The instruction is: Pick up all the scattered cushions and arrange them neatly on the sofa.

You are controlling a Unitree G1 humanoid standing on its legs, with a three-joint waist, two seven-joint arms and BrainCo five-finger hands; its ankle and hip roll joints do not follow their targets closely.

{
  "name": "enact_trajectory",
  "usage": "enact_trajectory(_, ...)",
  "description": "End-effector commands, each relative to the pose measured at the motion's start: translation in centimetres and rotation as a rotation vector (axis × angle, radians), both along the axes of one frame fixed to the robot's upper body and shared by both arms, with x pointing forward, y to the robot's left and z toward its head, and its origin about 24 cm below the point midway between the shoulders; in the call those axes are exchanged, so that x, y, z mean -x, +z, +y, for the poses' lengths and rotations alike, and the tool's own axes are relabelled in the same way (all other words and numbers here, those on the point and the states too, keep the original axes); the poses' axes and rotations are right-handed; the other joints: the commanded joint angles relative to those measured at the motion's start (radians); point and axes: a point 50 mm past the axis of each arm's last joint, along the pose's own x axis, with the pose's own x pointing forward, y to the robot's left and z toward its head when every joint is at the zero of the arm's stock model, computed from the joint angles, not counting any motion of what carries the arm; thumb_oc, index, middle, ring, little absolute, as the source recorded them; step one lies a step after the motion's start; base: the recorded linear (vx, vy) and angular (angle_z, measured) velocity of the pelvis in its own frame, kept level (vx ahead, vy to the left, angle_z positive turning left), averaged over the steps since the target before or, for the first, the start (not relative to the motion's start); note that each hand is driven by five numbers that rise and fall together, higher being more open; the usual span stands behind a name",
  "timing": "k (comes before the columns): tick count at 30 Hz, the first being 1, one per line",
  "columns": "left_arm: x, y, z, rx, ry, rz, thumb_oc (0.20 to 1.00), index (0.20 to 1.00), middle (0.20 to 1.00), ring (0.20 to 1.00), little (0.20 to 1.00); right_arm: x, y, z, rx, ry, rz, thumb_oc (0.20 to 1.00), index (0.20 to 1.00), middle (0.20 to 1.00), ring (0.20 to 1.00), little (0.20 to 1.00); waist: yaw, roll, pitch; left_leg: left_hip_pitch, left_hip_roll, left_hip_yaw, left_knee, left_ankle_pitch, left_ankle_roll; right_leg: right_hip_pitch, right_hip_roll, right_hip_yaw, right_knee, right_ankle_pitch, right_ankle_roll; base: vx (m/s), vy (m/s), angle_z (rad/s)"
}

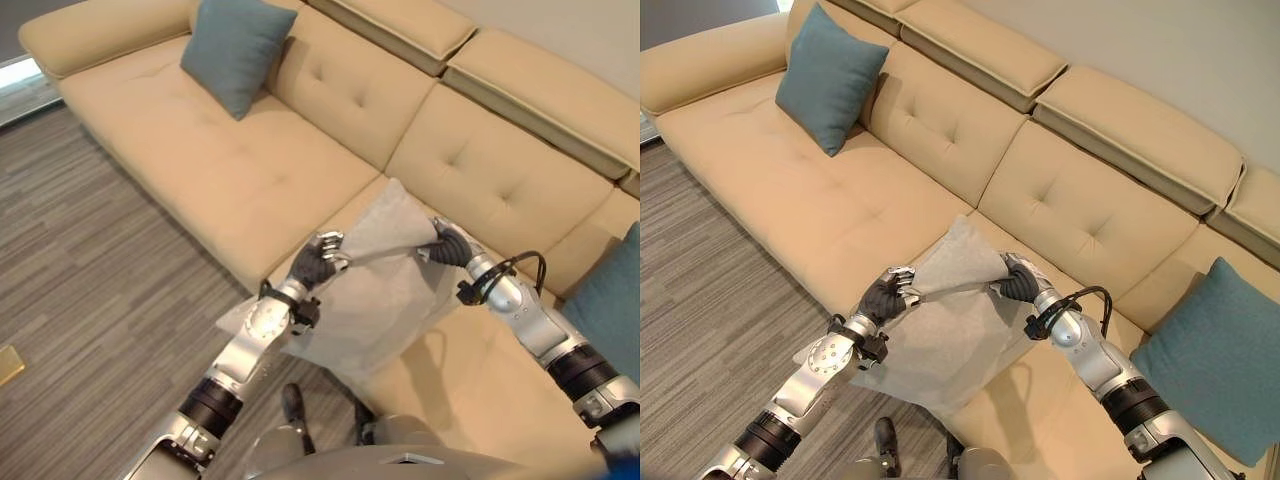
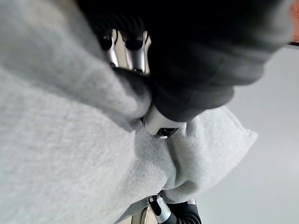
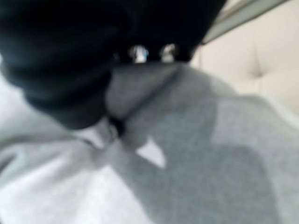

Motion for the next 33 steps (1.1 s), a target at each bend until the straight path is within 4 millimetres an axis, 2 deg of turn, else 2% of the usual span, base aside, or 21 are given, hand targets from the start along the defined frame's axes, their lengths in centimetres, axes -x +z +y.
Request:
enact_trajectory(1, 0.7, 1.7, -0.7, 0.056, -0.041, -0.129, 0.200, 0.200, 0.200, 0.200, 0.200, -1.6, 4.1, -0.6, -0.101, -0.046, -0.176, 0.200, 0.200, 0.200, 0.200, 0.200, 0.007, -0.045, -0.088, 0.052, -0.042, -0.009, 0.072, -0.190, -0.050, -0.044, -0.009, 0.016, 0.001, 0.028, 0.072, 0.00, -0.019, -0.16)
enact_trajectory(2, 0.5, 2.9, 2.0, 0.116, 0.136, -0.184, 0.200, 0.200, 0.200, 0.200, 0.200, -1.4, 5.4, -0.4, -0.017, 0.033, -0.200, 0.200, 0.200, 0.200, 0.200, 0.200, 0.153, -0.017, -0.066, -0.009, -0.086, -0.295, 0.195, -0.181, -0.061, 0.013, -0.014, 0.079, 0.015, 0.020, 0.078, 0.00, -0.007, -0.09)
enact_trajectory(7, 0.7, 2.5, 2.0, 0.111, 0.141, -0.165, 0.200, 0.200, 0.200, 0.200, 0.200, -1.1, 4.9, -0.5, -0.023, 0.023, -0.189, 0.200, 0.200, 0.200, 0.200, 0.200, 0.141, -0.015, -0.096, 0.028, -0.063, -0.280, 0.146, -0.163, -0.062, 0.030, -0.008, 0.055, 0.004, 0.006, 0.060, 0.03, -0.034, -0.14)
enact_trajectory(18, 0.6, 2.6, 1.5, 0.111, 0.123, -0.160, 0.200, 0.200, 0.200, 0.200, 0.200, -0.7, 4.9, -1.0, -0.035, 0.008, -0.191, 0.200, 0.200, 0.200, 0.200, 0.200, 0.130, -0.017, -0.099, 0.048, -0.041, -0.297, 0.135, -0.155, -0.078, 0.059, 0.003, 0.023, 0.000, -0.020, 0.034, 0.00, -0.025, 0.06)
enact_trajectory(20, 0.6, 2.7, 1.4, 0.112, 0.115, -0.164, 0.200, 0.200, 0.200, 0.200, 0.200, -0.7, 4.9, -1.3, -0.036, -0.001, -0.194, 0.200, 0.200, 0.200, 0.200, 0.200, 0.127, -0.020, -0.094, 0.033, -0.038, -0.298, 0.149, -0.156, -0.084, 0.055, 0.003, 0.018, 0.003, -0.026, 0.028, -0.07, -0.030, 0.22)
enact_trajectory(23, 0.3, 2.9, 0.7, 0.126, 0.088, -0.169, 0.200, 0.200, 0.200, 0.200, 0.200, -0.6, 5.4, -2.1, -0.030, -0.023, -0.214, 0.200, 0.200, 0.200, 0.200, 0.200, 0.125, -0.042, -0.059, -0.062, -0.016, -0.276, 0.319, -0.173, -0.125, 0.057, -0.019, -0.011, 0.016, -0.042, 0.013, -0.07, 0.008, 0.50)
enact_trajectory(25, 0.3, 3.0, 0.8, 0.125, 0.099, -0.169, 0.200, 0.200, 0.200, 0.200, 0.200, -0.8, 5.6, -2.1, -0.022, -0.023, -0.221, 0.200, 0.200, 0.200, 0.200, 0.200, 0.132, -0.044, -0.052, -0.083, 0.004, -0.283, 0.331, -0.177, -0.130, 0.055, -0.027, -0.013, 0.024, -0.039, 0.018, -0.01, 0.094, 0.29)
enact_trajectory(29, 0.2, 3.2, 1.1, 0.131, 0.120, -0.178, 0.200, 0.200, 0.200, 0.200, 0.200, -0.9, 5.9, -2.1, -0.012, -0.029, -0.234, 0.200, 0.200, 0.200, 0.200, 0.200, 0.141, -0.041, -0.053, -0.094, 0.052, -0.306, 0.256, -0.127, -0.146, 0.062, -0.042, -0.009, 0.021, -0.046, 0.037, 0.07, 0.149, -0.03)
enact_trajectory(30, 0.2, 3.2, 1.1, 0.134, 0.124, -0.173, 0.200, 0.200, 0.200, 0.200, 0.200, -1.0, 5.9, -2.3, -0.001, -0.035, -0.233, 0.200, 0.200, 0.200, 0.200, 0.200, 0.138, -0.032, -0.060, -0.077, 0.063, -0.302, 0.211, -0.128, -0.142, 0.064, -0.043, -0.007, 0.021, -0.052, 0.041, 0.12, 0.220, -0.13)
enact_trajectory(32, 0.2, 3.0, 1.0, 0.127, 0.116, -0.164, 0.200, 0.200, 0.200, 0.200, 0.200, -0.9, 5.6, -2.8, 0.012, -0.057, -0.226, 0.200, 0.200, 0.200, 0.200, 0.200, 0.134, -0.018, -0.072, -0.047, 0.067, -0.294, 0.164, -0.119, -0.139, 0.067, -0.056, -0.008, 0.026, -0.061, 0.054, 0.14, 0.288, -0.13)
enact_trajectory(33, 0.2, 3.1, 1.0, 0.121, 0.104, -0.168, 0.200, 0.200, 0.200, 0.200, 0.200, -0.9, 5.5, -2.7, 0.022, -0.060, -0.228, 0.200, 0.200, 0.200, 0.200, 0.200, 0.127, -0.017, -0.074, -0.042, 0.050, -0.291, 0.170, -0.125, -0.129, 0.059, -0.074, 0.006, 0.041, -0.053, 0.061, 0.13, 0.306, -0.28)
